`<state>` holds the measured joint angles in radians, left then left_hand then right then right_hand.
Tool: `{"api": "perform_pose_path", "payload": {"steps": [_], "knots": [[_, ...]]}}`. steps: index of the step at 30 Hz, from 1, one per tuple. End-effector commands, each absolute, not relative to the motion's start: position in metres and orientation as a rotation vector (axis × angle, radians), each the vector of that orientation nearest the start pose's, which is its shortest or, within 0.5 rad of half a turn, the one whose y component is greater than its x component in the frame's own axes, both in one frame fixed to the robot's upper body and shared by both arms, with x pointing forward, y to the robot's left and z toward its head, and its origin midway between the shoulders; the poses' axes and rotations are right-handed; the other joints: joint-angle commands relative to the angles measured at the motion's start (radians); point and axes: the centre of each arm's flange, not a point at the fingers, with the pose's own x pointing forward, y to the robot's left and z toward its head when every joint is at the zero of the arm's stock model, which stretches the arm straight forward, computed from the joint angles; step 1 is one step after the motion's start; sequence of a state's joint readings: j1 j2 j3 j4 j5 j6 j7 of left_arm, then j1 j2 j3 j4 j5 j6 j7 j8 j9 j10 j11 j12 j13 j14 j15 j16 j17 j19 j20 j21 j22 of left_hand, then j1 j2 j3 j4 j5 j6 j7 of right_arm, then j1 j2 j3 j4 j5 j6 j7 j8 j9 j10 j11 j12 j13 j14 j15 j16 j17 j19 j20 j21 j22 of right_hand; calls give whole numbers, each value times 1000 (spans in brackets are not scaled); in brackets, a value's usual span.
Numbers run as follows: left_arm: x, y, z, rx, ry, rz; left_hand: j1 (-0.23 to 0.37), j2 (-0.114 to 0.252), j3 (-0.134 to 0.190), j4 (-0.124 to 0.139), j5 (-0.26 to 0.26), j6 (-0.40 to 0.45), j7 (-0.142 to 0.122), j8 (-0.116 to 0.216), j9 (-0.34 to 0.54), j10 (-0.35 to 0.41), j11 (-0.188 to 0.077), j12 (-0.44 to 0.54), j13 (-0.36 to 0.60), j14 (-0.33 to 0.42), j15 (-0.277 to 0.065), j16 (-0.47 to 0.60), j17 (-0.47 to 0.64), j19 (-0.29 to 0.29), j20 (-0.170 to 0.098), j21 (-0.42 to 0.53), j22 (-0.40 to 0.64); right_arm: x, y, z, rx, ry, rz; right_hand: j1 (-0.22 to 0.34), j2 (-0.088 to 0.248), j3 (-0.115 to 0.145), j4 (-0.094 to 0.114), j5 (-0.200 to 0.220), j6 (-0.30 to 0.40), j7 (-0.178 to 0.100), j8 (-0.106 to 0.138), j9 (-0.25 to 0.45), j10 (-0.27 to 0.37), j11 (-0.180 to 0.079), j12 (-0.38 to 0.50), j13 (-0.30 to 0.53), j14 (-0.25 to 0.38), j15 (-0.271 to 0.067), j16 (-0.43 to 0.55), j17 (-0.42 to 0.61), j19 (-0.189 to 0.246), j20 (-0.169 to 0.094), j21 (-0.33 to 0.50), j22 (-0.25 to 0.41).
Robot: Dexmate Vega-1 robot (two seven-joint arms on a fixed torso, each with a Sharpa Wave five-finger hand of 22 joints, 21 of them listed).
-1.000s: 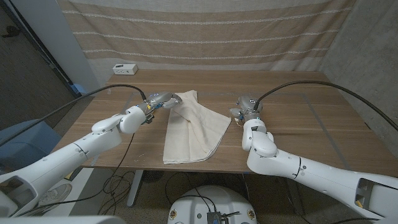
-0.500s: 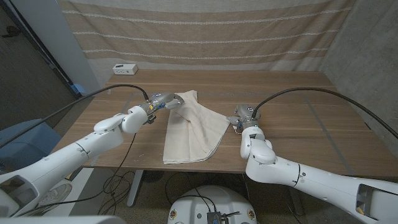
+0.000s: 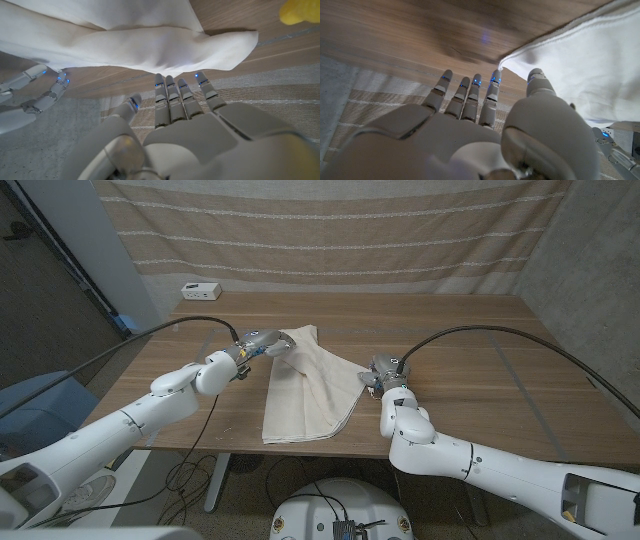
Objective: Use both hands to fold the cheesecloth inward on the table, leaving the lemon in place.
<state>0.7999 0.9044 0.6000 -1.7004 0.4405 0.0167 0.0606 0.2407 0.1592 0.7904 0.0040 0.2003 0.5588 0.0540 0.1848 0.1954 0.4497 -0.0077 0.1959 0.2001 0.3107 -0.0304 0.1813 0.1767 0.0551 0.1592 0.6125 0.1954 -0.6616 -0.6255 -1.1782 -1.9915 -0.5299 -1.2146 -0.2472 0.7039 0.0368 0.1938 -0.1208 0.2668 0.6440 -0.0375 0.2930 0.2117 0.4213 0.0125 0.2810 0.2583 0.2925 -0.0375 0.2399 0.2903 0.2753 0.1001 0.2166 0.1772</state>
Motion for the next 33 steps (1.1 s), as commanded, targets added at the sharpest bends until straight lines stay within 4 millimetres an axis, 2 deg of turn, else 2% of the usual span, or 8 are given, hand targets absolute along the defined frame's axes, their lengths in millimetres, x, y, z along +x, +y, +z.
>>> {"api": "perform_pose_path", "payload": {"steps": [1,4,5,7,12,15,24,33], "knots": [[601,261,-2,1419,-652,-68,-14,14,3,8,-4,-2,5,4,2,-1,1,6,0,0,2,2,-1,-5,1,-5,2,563,-111,-100,-1482,-227,-307,80,5,23,-37,26,84,-9,39,1,30,-18,11,6,24,-39,0,0,20,-9,-1,2],[601,261,-1,1419,-654,-67,-16,13,3,11,-4,-3,5,4,2,-1,1,6,0,-1,1,2,-1,-5,1,-4,2,565,-111,-104,-1501,-227,-309,126,0,33,-47,40,165,-14,78,5,51,-31,17,8,46,-58,5,2,29,-18,-2,2],[601,261,-1,1418,-655,-66,-16,13,3,11,-5,-3,5,4,2,-2,1,6,0,-2,2,2,-1,-5,2,-4,2,566,-111,-105,-1509,-232,-313,144,-3,37,-47,46,201,-8,100,11,70,-56,24,9,56,-64,7,4,34,-21,-3,2],[601,261,-1,1417,-655,-67,-17,13,3,13,-5,-4,6,4,2,-2,1,6,0,-2,2,2,-1,-5,1,-4,2,568,-112,-108,-1519,-244,-321,189,1,49,-51,57,263,-13,138,21,103,-64,34,9,76,-78,12,7,47,-30,-1,2],[600,262,-2,1416,-653,-65,-22,10,1,17,-6,-3,5,5,2,-3,2,6,0,-2,2,2,-2,-4,-1,-4,2,570,-113,-113,-1512,-299,-339,315,32,100,-52,75,396,-9,228,45,200,-102,61,4,140,-117,27,16,85,-61,2,1],[599,262,-2,1416,-653,-64,-23,9,2,19,-6,-4,6,5,2,-3,2,7,0,-2,2,2,-2,-4,0,-4,2,570,-114,-114,-1483,-339,-355,335,38,102,-49,69,419,6,237,34,247,-104,77,2,171,-129,44,25,106,-72,7,0],[598,260,-2,1425,-648,-63,-26,8,4,22,-7,-5,5,5,2,-4,2,7,0,-2,3,1,-4,-4,0,-4,2,561,-129,-100,-1316,-427,-471,337,58,111,-35,60,415,21,236,23,275,-98,83,-2,203,-127,54,30,116,-74,7,0],[598,256,0,1440,-642,-72,-31,7,4,27,-8,-7,6,5,1,-2,3,9,0,1,5,3,-4,-4,2,-4,2,530,-149,-76,-992,-614,-475,349,68,135,-36,41,421,55,239,10,329,-82,99,-3,258,-125,56,23,158,-76,17,0]]}}
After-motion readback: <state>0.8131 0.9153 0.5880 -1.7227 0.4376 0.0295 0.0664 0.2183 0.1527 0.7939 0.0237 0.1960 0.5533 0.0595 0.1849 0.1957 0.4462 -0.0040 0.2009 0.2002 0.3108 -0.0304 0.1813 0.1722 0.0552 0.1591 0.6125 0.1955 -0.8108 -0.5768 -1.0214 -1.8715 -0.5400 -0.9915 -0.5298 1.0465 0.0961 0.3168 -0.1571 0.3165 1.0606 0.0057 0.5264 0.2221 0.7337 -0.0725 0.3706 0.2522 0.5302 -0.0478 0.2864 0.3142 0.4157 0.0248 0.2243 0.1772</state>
